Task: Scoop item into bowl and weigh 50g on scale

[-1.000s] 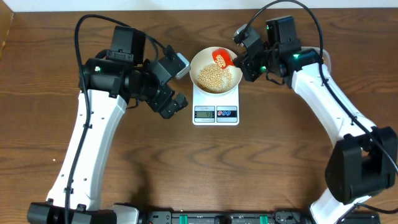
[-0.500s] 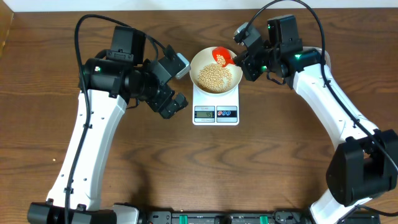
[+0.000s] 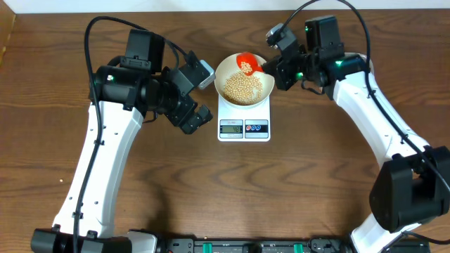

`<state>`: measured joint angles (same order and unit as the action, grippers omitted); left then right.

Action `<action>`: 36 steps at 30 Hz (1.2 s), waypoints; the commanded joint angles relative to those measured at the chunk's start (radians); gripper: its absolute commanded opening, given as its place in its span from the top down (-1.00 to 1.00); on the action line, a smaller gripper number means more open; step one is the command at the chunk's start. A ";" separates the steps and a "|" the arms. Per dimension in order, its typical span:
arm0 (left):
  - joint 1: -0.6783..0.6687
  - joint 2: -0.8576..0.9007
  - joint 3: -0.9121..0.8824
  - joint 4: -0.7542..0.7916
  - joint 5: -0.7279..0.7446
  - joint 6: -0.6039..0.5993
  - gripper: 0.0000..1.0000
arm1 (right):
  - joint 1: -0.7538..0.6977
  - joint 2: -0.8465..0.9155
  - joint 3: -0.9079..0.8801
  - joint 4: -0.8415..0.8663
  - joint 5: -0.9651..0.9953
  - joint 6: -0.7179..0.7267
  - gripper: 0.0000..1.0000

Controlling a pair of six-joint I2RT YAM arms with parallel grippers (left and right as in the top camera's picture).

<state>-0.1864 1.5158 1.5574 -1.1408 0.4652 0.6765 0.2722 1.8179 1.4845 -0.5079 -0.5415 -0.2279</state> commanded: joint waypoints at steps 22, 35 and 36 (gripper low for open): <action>-0.003 -0.008 -0.004 -0.002 0.005 -0.008 -0.96 | -0.111 -0.027 0.007 0.030 -0.254 0.115 0.98; -0.003 -0.008 -0.004 -0.002 0.005 -0.008 -0.96 | -0.103 -0.026 0.008 0.025 -0.249 0.033 0.98; -0.003 -0.008 -0.004 -0.002 0.005 -0.008 -0.96 | -0.101 -0.026 0.007 0.021 -0.244 0.024 0.98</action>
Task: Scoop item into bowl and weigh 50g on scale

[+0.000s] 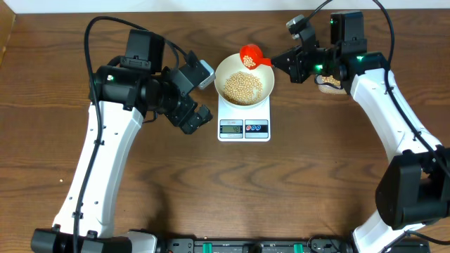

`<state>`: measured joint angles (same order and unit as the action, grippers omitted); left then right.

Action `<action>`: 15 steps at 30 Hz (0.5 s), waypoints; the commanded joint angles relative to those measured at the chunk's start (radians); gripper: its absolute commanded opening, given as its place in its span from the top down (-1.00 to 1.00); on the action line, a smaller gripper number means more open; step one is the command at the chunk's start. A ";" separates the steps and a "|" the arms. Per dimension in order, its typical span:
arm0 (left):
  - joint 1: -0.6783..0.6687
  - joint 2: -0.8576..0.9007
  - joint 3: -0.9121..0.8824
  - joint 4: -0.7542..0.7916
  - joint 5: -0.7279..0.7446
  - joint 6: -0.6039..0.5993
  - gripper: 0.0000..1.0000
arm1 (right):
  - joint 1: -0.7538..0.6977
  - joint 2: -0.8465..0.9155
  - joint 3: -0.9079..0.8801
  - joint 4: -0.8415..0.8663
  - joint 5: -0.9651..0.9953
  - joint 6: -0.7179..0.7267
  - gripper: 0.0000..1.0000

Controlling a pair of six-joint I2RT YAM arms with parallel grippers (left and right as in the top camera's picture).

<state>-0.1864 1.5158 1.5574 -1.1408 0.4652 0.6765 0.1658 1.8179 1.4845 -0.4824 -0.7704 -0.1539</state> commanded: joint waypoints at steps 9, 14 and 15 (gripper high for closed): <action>-0.003 -0.008 -0.004 -0.002 0.005 -0.008 -0.96 | 0.021 -0.026 0.007 -0.012 0.013 -0.088 0.98; -0.003 -0.008 -0.004 -0.002 0.005 -0.008 -0.96 | 0.026 -0.026 0.007 -0.019 0.028 -0.116 0.98; -0.003 -0.008 -0.004 -0.002 0.005 -0.008 -0.96 | 0.027 -0.026 0.007 -0.024 0.028 -0.132 0.98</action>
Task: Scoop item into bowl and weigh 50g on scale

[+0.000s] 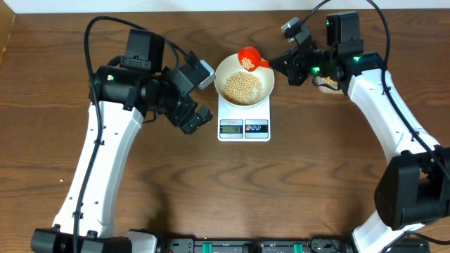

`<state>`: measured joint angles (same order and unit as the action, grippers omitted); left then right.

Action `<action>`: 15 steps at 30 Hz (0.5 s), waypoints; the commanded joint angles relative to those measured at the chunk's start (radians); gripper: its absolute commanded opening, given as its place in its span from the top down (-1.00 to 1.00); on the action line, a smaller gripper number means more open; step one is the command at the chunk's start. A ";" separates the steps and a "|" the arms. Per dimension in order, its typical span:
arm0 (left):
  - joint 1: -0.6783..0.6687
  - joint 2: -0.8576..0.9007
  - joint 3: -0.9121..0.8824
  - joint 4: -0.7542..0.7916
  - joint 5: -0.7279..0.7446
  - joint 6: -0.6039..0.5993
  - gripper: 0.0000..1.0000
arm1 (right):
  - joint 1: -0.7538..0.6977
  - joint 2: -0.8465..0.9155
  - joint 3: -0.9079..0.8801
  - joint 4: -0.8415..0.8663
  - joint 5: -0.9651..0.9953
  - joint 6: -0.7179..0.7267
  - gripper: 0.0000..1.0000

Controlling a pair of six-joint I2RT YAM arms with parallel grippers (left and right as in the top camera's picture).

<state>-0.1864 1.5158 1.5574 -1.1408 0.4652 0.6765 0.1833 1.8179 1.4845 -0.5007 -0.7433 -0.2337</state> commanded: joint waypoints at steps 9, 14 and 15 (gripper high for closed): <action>-0.003 -0.008 -0.004 -0.002 0.005 -0.009 -0.96 | 0.015 -0.026 0.007 -0.019 0.020 -0.078 0.98; -0.003 -0.008 -0.004 -0.002 0.005 -0.008 -0.96 | 0.015 -0.027 0.007 -0.019 0.019 -0.120 0.98; -0.003 -0.008 -0.004 -0.002 0.005 -0.008 -0.96 | 0.015 -0.026 0.007 -0.019 0.019 -0.124 0.98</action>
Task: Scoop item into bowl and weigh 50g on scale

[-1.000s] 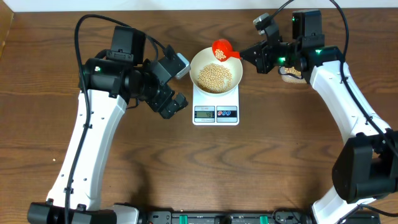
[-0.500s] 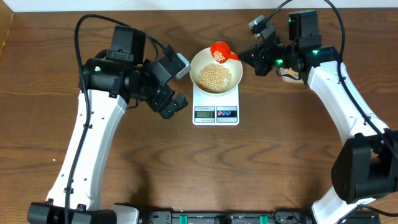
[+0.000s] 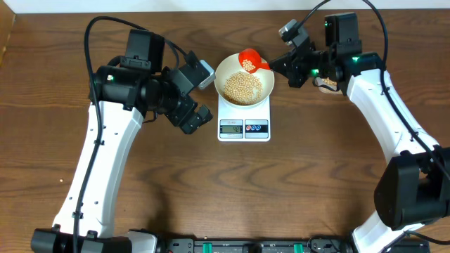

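Observation:
A white bowl (image 3: pixel 266 88) heaped with beige beans stands on the white scale (image 3: pixel 244 128), whose display faces the front. My right gripper (image 3: pixel 281 65) is shut on the handle of a red scoop (image 3: pixel 248 60) that carries a few beans over the bowl's far right rim. My left gripper (image 3: pixel 202 95) hovers just left of the bowl, jaws apart, holding nothing. A second container of beans (image 3: pixel 328 83) is mostly hidden behind the right arm.
Both arms' white links run down the left and right sides of the brown table (image 3: pixel 232 190). A dark rail (image 3: pixel 239 246) lines the front edge. The wall edge (image 3: pixel 225 5) closes the back.
The right gripper and red scoop shifted slightly left and nearer, the scoop now a bit further over the bowl's rim. The left arm is unchanged.
At first the scoop was down inside the bowl's far right part. Then it was drawn back beyond the rim with beans in it, the right arm shifted right. Since then it has come back over the rim. The left arm stayed put.

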`<state>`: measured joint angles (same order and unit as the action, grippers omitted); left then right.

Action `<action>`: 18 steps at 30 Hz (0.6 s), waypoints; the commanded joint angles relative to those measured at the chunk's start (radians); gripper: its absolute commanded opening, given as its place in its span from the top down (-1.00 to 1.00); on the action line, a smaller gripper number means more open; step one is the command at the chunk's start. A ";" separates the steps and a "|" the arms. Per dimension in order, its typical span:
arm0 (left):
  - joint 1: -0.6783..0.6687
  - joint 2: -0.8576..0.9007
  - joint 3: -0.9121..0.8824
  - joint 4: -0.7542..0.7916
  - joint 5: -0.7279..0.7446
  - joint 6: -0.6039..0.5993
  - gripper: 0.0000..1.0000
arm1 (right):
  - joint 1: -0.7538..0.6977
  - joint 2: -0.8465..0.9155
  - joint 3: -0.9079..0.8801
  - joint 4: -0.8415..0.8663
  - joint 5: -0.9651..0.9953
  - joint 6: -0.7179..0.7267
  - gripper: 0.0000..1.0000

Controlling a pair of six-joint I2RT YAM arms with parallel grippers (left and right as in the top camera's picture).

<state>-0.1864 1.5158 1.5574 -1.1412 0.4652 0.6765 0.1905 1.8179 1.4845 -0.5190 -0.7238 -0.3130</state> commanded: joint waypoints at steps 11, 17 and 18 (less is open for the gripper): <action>-0.003 -0.008 -0.004 -0.001 0.005 -0.008 -0.96 | 0.014 -0.026 0.007 0.000 0.003 -0.115 0.98; -0.003 -0.008 -0.004 -0.001 0.005 -0.008 -0.96 | 0.026 -0.026 0.007 -0.001 0.026 -0.137 0.98; -0.003 -0.008 -0.004 -0.001 0.005 -0.008 -0.96 | 0.026 -0.026 0.007 -0.001 0.035 -0.137 0.98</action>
<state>-0.1864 1.5158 1.5574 -1.1408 0.4652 0.6765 0.2066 1.8179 1.4845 -0.5194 -0.7010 -0.4187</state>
